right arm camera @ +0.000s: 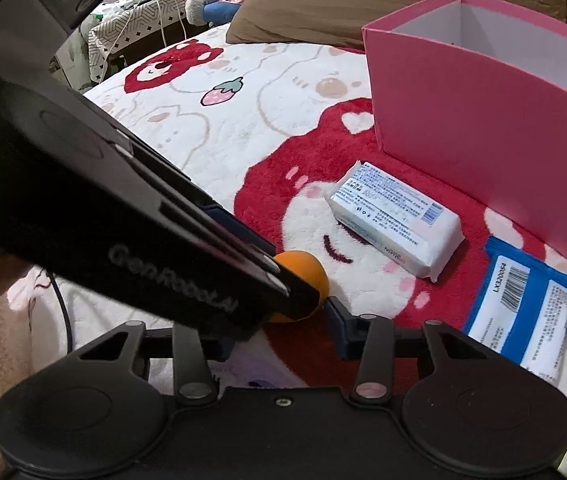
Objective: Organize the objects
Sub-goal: 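Close the left gripper on the orange makeup sponge, then lift the sponge with the left gripper and carry it over the pink box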
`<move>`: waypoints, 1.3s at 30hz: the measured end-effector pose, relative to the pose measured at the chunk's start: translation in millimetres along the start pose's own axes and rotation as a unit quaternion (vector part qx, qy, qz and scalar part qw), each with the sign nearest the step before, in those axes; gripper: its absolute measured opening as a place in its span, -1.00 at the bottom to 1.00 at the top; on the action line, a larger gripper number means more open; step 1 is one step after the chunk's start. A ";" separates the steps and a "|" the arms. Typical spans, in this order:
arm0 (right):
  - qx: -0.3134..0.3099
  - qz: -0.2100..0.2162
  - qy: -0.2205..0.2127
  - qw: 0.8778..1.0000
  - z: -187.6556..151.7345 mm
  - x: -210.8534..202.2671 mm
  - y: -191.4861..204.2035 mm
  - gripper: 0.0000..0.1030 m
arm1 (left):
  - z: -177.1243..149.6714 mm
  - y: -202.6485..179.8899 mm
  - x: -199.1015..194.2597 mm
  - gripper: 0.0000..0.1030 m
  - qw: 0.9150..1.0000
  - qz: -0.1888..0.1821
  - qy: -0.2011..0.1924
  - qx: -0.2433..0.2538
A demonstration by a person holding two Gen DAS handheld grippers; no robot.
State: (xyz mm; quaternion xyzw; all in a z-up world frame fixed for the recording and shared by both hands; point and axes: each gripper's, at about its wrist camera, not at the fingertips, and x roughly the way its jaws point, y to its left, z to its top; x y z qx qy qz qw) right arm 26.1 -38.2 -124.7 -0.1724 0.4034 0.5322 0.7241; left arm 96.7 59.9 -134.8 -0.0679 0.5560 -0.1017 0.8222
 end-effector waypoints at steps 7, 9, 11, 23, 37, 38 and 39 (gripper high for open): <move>0.005 -0.003 -0.007 1.000 -1.6 2.3 2.2 -0.08 | 2.6 3.8 -2.7 -0.33 1.000 -0.014 0.000 -0.021; 0.007 -0.003 -0.011 1.000 -2.3 0.2 2.7 -0.09 | 3.0 4.5 -4.5 -0.33 0.999 -0.022 -0.002 -0.025; 0.011 -0.003 -0.013 1.000 -2.9 -1.6 1.9 -0.09 | 2.7 3.5 -6.1 -0.33 0.999 -0.027 -0.005 -0.024; 0.010 -0.024 -0.033 0.999 -5.1 -28.0 -6.2 -0.09 | 3.9 -15.2 -25.0 -0.33 0.996 -0.071 -0.050 0.011; -0.008 -0.054 -0.058 0.997 -17.2 -62.2 -8.5 -0.09 | 1.1 -41.1 -38.0 -0.33 0.992 -0.086 -0.067 0.061; -0.014 -0.058 -0.060 0.996 -17.4 -64.5 -7.2 -0.09 | 0.7 -42.7 -39.6 -0.33 0.992 -0.087 -0.070 0.064; -0.021 -0.062 -0.063 0.996 -18.1 -67.4 -5.6 -0.09 | 0.1 -44.6 -41.3 -0.33 0.991 -0.089 -0.072 0.068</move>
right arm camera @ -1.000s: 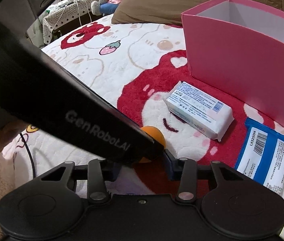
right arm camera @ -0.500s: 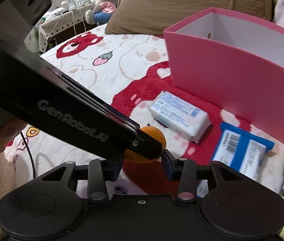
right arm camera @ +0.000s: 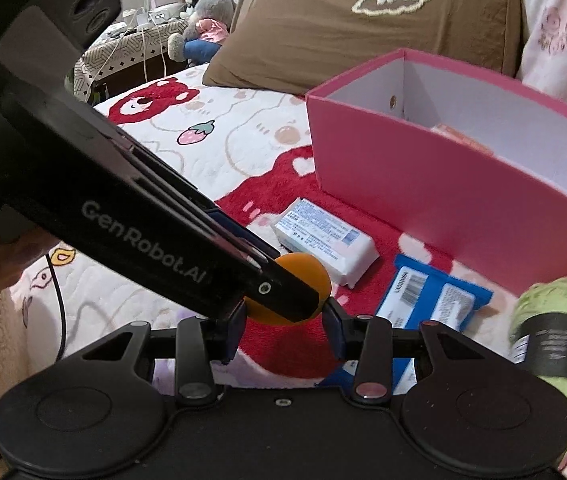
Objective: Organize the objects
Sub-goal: 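Lift the sponge with the left gripper and carry it over the pink box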
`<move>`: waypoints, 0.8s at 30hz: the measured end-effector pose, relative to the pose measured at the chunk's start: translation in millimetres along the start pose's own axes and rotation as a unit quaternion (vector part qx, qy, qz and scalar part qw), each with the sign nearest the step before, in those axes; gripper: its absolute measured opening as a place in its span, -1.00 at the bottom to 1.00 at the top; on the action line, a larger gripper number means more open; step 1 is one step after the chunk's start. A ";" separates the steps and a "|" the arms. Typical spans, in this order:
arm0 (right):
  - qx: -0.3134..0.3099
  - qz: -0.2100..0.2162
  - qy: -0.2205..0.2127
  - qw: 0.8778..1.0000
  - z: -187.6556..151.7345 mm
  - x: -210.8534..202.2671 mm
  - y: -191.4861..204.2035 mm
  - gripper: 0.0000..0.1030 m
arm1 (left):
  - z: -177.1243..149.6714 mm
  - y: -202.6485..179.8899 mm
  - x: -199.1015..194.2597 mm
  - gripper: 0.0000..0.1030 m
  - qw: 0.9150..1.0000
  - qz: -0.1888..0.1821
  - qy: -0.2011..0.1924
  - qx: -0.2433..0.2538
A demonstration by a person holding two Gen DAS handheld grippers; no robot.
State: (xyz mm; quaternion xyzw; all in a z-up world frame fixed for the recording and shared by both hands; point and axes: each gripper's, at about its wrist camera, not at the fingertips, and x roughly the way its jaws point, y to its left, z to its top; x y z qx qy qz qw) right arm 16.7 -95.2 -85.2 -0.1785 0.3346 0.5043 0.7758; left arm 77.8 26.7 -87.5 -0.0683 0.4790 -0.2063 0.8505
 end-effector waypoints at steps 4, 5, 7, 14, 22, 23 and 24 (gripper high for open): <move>-0.017 -0.010 -0.005 1.000 -1.2 -11.5 0.9 -0.09 | 1.5 -8.6 -4.3 -0.33 1.000 -0.006 -0.006 0.013; -0.020 -0.011 -0.007 1.000 -1.3 -14.4 0.5 -0.09 | 2.2 -10.6 -5.1 -0.33 1.000 -0.007 -0.007 0.014; -0.023 -0.013 -0.009 1.000 -1.4 -19.9 -1.0 -0.09 | 4.2 -14.6 -7.9 -0.33 1.000 -0.011 -0.010 0.018; -0.027 -0.011 -0.015 0.999 1.2 -39.4 -11.7 -0.09 | 11.9 -21.6 -14.7 -0.33 1.000 -0.024 -0.012 0.003; -0.026 -0.010 -0.015 0.999 12.4 -49.3 -14.5 -0.09 | 29.1 -36.3 -25.3 -0.33 1.000 -0.015 -0.010 0.016; -0.025 -0.010 -0.015 1.000 14.0 -51.5 -15.4 -0.09 | 32.0 -37.3 -27.6 -0.33 1.000 -0.017 -0.012 0.015; -0.024 -0.009 -0.016 1.000 16.2 -54.9 -16.6 -0.09 | 35.7 -37.9 -30.5 -0.33 1.000 -0.019 -0.015 0.012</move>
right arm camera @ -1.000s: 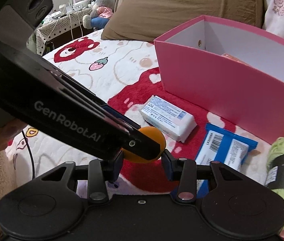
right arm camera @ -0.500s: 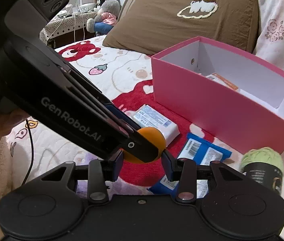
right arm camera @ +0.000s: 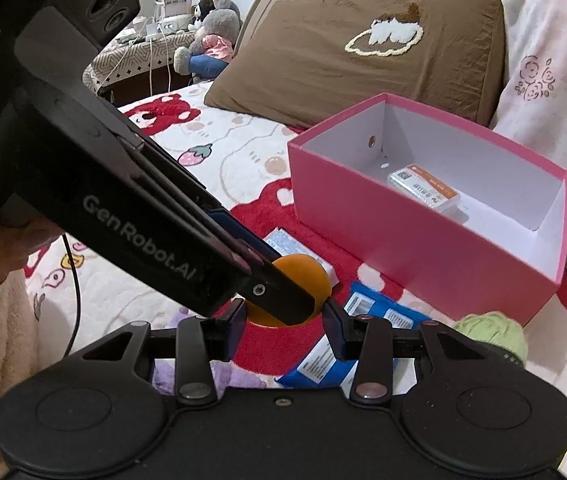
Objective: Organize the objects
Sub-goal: 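Lift the sponge with the left gripper and carry it over the pink box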
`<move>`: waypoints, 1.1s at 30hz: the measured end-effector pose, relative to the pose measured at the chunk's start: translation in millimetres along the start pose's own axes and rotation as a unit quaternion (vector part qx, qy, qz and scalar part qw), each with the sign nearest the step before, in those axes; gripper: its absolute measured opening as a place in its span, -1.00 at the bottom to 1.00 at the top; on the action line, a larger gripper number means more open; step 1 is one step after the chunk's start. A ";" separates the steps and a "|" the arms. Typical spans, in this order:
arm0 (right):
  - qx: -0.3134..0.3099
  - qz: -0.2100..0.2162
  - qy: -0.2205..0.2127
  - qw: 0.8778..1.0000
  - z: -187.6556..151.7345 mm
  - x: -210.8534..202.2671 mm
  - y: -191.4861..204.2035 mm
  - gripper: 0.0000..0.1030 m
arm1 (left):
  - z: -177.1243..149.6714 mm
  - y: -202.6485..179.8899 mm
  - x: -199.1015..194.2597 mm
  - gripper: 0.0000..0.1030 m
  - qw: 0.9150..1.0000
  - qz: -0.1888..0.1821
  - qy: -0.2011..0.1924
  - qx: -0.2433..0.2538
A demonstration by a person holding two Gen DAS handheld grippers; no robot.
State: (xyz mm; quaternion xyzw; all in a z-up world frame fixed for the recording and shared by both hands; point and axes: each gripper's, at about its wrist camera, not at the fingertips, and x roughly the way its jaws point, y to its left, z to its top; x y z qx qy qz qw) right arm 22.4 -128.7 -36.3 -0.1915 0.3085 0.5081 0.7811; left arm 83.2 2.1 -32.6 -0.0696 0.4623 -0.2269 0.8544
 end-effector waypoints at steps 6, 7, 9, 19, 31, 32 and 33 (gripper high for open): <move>0.017 0.011 -0.008 1.000 17.5 -12.6 -16.6 -0.09 | 20.0 -4.4 -11.5 -0.33 1.000 -0.003 -0.005 -0.004; 0.019 0.013 -0.008 1.000 20.8 -14.5 -19.0 -0.09 | 23.7 -4.9 -11.5 -0.33 1.000 -0.004 0.000 -0.008; 0.023 0.018 -0.009 1.000 27.5 -17.0 -23.7 -0.09 | 30.3 -4.1 -10.3 -0.38 1.000 -0.012 0.008 -0.024; 0.009 0.004 -0.018 1.000 57.0 -17.6 -46.0 -0.08 | 67.0 -3.0 -17.7 -0.37 0.999 -0.024 -0.011 -0.038; 0.015 -0.009 -0.017 1.000 110.4 3.4 -97.1 -0.09 | 140.3 2.4 -7.5 -0.37 0.998 0.000 -0.048 -0.039; 0.017 -0.009 -0.016 1.000 116.3 7.6 -102.8 -0.09 | 147.6 5.3 -4.1 -0.37 0.998 0.003 -0.050 -0.042; 0.019 -0.009 -0.015 1.000 120.4 10.0 -107.2 -0.09 | 153.5 8.4 -1.3 -0.37 0.998 0.006 -0.052 -0.044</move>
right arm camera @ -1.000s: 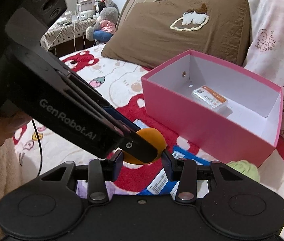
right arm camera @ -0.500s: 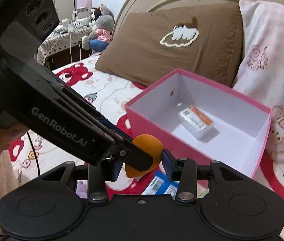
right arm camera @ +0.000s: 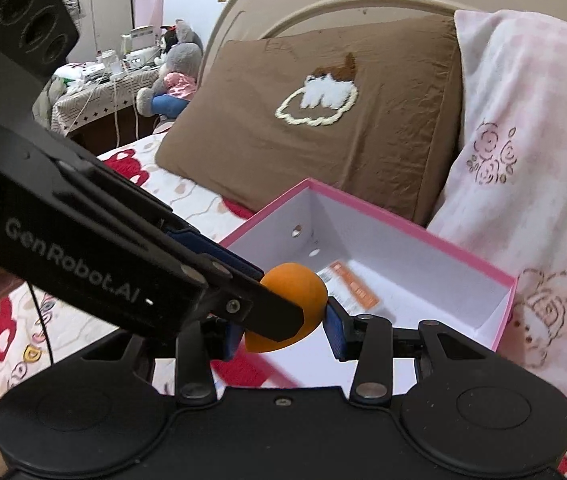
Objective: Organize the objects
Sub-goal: 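Lift the sponge with the left gripper and carry it over the pink box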
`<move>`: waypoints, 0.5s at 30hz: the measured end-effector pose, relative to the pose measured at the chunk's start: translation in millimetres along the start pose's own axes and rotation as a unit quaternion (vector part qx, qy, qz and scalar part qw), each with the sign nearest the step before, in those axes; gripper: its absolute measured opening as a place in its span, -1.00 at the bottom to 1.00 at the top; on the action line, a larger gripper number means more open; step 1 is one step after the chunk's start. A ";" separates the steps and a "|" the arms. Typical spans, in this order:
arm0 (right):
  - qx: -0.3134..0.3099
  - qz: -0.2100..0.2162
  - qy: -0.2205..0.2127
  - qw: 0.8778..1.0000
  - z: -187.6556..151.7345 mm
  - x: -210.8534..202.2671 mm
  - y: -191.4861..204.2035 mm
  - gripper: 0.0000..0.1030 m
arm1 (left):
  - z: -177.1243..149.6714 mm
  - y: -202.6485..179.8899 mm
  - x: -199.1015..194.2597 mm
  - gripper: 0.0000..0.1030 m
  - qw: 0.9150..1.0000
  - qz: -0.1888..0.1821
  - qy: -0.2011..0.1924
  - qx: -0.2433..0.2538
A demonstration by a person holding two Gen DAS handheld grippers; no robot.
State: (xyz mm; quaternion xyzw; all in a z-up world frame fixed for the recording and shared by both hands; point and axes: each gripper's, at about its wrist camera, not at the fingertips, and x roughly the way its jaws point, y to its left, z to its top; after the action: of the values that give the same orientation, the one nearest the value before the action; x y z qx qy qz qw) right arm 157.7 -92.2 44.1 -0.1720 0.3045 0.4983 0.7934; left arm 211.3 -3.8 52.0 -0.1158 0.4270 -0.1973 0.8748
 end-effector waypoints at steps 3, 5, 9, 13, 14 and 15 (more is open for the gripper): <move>0.016 0.007 0.008 1.000 15.8 15.9 -19.2 -0.09 | 17.1 8.2 16.4 -0.37 1.000 0.012 -0.007 -0.009; 0.028 0.009 0.016 0.999 25.1 30.4 -32.8 -0.09 | 27.1 16.5 31.7 -0.37 1.000 0.016 -0.009 -0.021; -0.007 -0.006 0.040 0.999 39.3 62.0 -48.0 -0.09 | 36.1 36.6 60.7 -0.37 0.998 0.015 -0.014 -0.056; -0.046 -0.017 0.068 0.996 44.8 94.3 -57.3 -0.10 | 39.4 59.7 88.5 -0.37 0.996 0.009 -0.012 -0.089; -0.051 -0.018 0.074 0.996 45.3 101.2 -60.1 -0.10 | 40.0 63.5 95.1 -0.37 0.995 0.010 -0.010 -0.095; -0.058 -0.019 0.080 0.995 45.1 110.2 -62.8 -0.10 | 40.5 68.1 102.2 -0.37 0.995 0.011 -0.008 -0.100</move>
State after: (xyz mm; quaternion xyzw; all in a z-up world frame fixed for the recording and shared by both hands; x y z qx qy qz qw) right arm 263.0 -18.5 4.1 -0.2626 0.3343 0.4843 0.7647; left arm 317.1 13.1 -20.3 -0.1998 0.4387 -0.1426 0.8645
